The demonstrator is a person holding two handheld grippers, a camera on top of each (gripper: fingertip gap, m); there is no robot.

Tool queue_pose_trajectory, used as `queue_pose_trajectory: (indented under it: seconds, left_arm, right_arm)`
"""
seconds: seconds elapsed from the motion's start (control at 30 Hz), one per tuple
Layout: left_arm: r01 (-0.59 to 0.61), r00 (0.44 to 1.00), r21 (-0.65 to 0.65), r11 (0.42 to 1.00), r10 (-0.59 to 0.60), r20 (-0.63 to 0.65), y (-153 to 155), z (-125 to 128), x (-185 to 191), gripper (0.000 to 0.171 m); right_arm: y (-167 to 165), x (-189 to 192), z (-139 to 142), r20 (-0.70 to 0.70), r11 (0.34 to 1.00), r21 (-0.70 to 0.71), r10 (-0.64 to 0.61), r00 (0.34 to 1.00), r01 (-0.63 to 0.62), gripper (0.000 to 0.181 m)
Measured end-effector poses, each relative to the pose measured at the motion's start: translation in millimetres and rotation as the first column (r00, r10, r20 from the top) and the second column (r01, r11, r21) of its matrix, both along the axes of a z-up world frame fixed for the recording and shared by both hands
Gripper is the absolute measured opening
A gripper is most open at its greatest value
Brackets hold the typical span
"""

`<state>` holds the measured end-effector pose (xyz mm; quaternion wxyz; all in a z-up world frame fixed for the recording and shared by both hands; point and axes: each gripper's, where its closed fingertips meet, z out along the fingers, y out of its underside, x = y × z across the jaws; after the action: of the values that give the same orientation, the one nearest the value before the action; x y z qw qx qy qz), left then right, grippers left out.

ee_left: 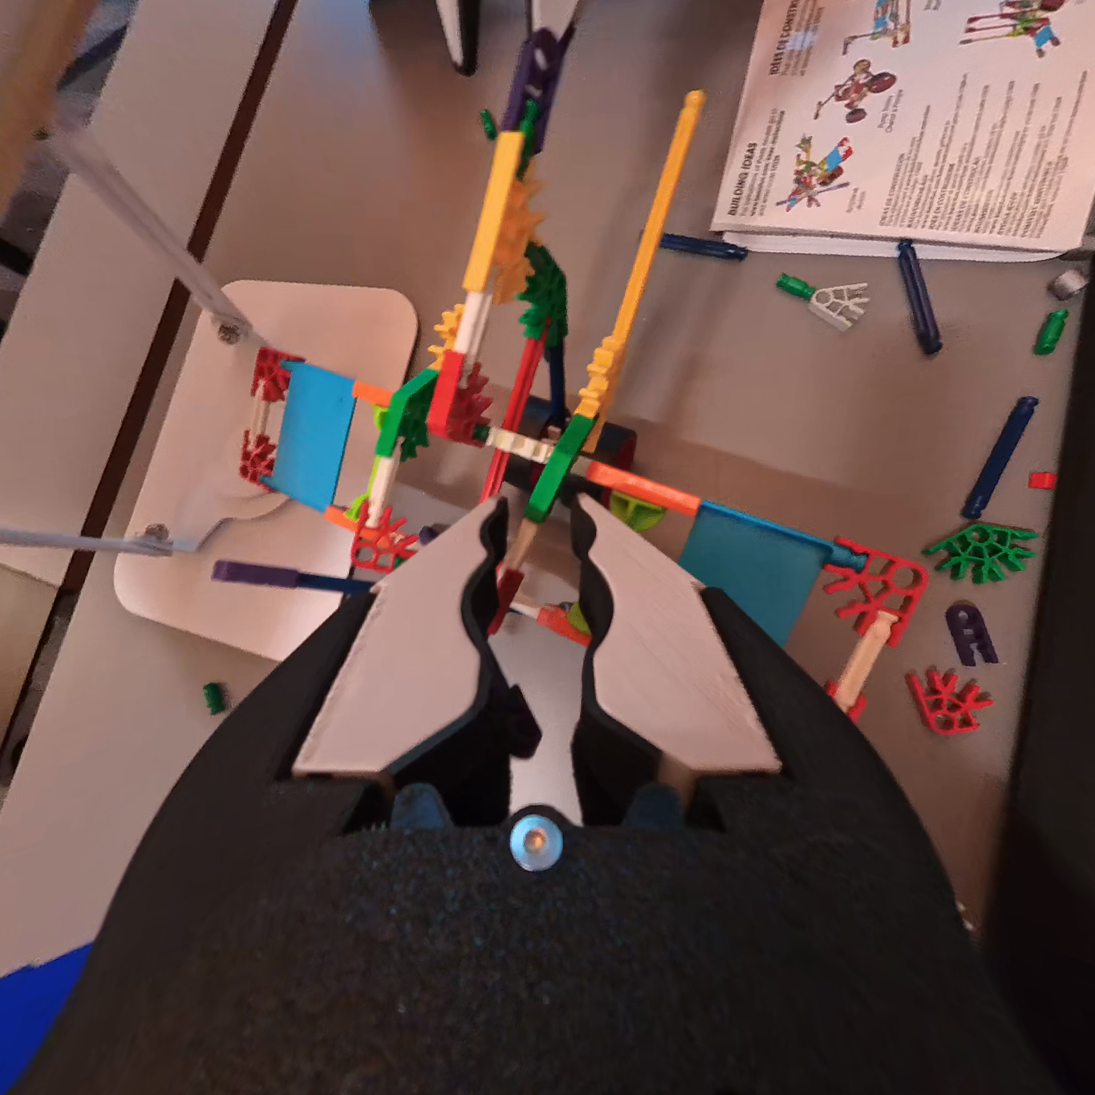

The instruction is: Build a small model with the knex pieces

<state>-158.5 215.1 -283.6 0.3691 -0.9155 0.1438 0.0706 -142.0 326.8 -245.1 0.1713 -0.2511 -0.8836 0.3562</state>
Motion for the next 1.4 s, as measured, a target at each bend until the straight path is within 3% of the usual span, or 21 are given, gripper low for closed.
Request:
queue_pose_trajectory:
  seconds: [0.37, 0.57, 0.8, 0.93, 0.97, 1.07, 1.4]
  left_arm:
    - [-0.061, 0.981, 0.048, 0.997, 0.051, 0.186, 24, 2, 4, 0.010]
    - [-0.138, 0.934, 0.069, 0.988, 0.107, 0.340, 35, 5, 2, 0.009]
    - [-0.123, 0.923, 0.086, 0.989, 0.082, 0.375, 38, 6, 5, 0.009]
    - [-0.118, 0.916, 0.094, 0.989, 0.072, 0.395, 39, 7, 6, 0.009]
    - [-0.111, 0.916, 0.095, 0.989, 0.065, 0.395, 39, 6, 7, 0.010]
    - [-0.115, 0.915, 0.092, 0.989, 0.069, 0.398, 39, 5, 6, 0.013]
    - [-0.122, 0.903, 0.100, 0.988, 0.068, 0.425, 39, 7, 5, 0.014]
  right_arm:
    - [-11, 19, -5, 0.027, 0.994, 0.033, 0.100, 0.995, -0.101, 0.020]
    - [-10, 8, -19, 0.019, 0.992, 0.113, 0.058, 0.998, -0.060, 0.022]
    - [11, -5, -12, -0.035, 0.991, 0.131, -0.023, 0.999, 0.027, 0.031]
    - [12, 5, -26, 0.018, 0.984, 0.178, 0.024, 1.000, -0.027, 0.028]
    - [12, 6, -29, 0.020, 0.981, 0.193, 0.032, 0.999, -0.035, 0.017]
    - [8, 14, -33, 0.053, 0.976, 0.201, 0.069, 0.996, -0.079, 0.009]
    - [-2, 31, -29, 0.070, 0.967, 0.201, 0.146, 0.987, -0.157, 0.006]
